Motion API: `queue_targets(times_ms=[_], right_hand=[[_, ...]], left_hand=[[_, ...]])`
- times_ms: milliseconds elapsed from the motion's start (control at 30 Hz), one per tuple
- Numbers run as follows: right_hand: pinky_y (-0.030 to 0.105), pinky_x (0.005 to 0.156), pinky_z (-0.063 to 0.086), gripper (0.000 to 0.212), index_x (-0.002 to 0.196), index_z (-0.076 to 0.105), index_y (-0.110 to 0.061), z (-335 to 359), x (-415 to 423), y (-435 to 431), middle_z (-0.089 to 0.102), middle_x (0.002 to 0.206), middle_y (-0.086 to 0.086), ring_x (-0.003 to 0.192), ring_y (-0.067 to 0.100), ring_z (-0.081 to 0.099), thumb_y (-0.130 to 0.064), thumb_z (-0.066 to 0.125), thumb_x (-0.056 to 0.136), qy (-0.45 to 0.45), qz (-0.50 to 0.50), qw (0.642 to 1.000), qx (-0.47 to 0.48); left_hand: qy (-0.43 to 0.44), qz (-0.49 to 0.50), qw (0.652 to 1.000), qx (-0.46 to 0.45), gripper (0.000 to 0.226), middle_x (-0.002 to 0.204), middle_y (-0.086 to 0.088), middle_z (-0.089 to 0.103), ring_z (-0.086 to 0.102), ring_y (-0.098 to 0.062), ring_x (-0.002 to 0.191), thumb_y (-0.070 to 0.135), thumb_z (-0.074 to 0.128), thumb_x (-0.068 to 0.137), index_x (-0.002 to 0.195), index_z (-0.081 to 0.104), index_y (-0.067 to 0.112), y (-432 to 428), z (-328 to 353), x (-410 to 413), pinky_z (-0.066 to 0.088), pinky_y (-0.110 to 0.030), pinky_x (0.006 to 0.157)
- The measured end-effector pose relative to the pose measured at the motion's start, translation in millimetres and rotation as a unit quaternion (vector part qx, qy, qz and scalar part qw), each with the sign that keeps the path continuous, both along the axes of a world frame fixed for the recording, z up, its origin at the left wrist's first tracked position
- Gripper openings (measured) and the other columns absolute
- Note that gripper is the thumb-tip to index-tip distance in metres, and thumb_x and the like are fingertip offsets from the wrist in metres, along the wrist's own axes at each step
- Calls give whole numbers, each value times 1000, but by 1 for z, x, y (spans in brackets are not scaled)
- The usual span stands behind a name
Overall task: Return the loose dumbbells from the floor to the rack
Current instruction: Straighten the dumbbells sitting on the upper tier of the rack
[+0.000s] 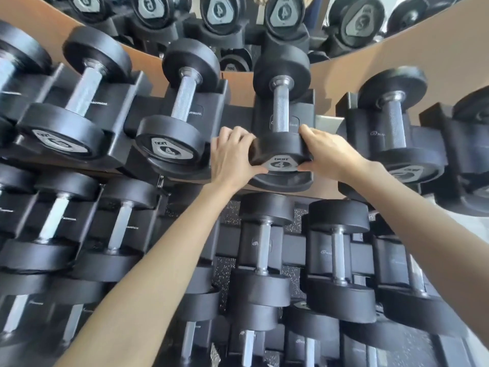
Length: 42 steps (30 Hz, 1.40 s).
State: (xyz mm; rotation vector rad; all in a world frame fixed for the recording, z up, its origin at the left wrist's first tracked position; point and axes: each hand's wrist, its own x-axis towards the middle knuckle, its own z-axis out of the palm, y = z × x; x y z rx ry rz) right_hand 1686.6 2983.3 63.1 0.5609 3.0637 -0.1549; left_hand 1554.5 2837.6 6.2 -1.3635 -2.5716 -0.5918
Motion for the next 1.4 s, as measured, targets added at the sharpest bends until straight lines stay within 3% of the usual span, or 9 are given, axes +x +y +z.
queue_targets(times_ms=[200, 267, 300, 367, 533, 733, 933, 1133, 1400], right_hand=[[39, 66, 35, 38, 98, 34, -6, -5, 24, -10, 58, 105, 21, 95, 40, 55, -17, 66, 81, 7, -105, 994, -34], [46, 88, 37, 42, 114, 40, -3, 0, 41, -19, 55, 118, 20, 112, 37, 50, -16, 65, 82, 18, -98, 995, -2], [46, 103, 30, 54, 127, 38, -2, 1, 50, -24, 51, 127, 19, 122, 34, 44, -18, 65, 82, 26, -83, 996, 28], [45, 114, 17, 70, 140, 29, -1, 3, 67, -37, 42, 140, 17, 134, 30, 33, -22, 64, 83, 56, -50, 994, 83], [49, 114, 19, 70, 142, 30, -1, 0, 101, -89, 38, 145, 18, 137, 31, 30, -24, 64, 84, 126, -20, 984, 126], [54, 111, 23, 68, 139, 35, 2, -10, 131, -148, 41, 141, 22, 133, 36, 36, -22, 67, 83, 126, 26, 985, 115], [54, 111, 25, 69, 139, 35, 0, -12, 134, -184, 41, 141, 22, 133, 36, 36, -23, 67, 82, 113, 62, 987, 94], [55, 108, 28, 71, 139, 35, 1, -21, 106, -197, 42, 139, 24, 131, 37, 38, -21, 68, 80, 111, 63, 988, 87], [43, 114, 17, 68, 144, 25, -3, -13, 14, -206, 30, 149, 18, 138, 32, 27, -22, 59, 88, 125, 27, 990, 60]], left_hand=[[13, -54, 998, -35, 55, 120, -6, 54, 43, -26, 114, 44, 72, 77, 117, 58, 9, -6, 0, 2, 36, -36, 94], [23, -61, 997, -44, 53, 126, -10, 54, 44, -28, 121, 35, 69, 83, 124, 55, 6, -29, -6, 11, 36, -38, 100], [39, -61, 996, -51, 55, 127, -12, 55, 46, -30, 122, 32, 69, 83, 127, 53, 4, -45, -8, 15, 37, -39, 103], [73, -42, 995, -60, 58, 130, -15, 56, 48, -32, 125, 29, 69, 83, 131, 51, 1, -80, -8, 22, 35, -42, 107], [105, 19, 991, -83, 56, 135, -17, 54, 48, -33, 127, 28, 59, 87, 135, 48, 1, -169, 7, 57, 35, -46, 109], [104, 73, 987, -101, 60, 138, -16, 52, 45, -32, 130, 38, 38, 89, 137, 47, 4, -245, 20, 108, 30, -45, 111], [101, 83, 986, -107, 57, 145, -14, 44, 36, -31, 137, 35, 47, 92, 142, 39, 8, -270, 20, 118, 23, -46, 115], [93, 78, 986, -112, 60, 152, -12, 34, 26, -28, 142, 37, 45, 95, 147, 29, 11, -274, 15, 88, 16, -42, 118], [29, -1, 993, -117, 68, 156, -13, 21, 19, -27, 144, 33, 49, 96, 151, 15, 11, -243, 7, -20, 18, -35, 118]])
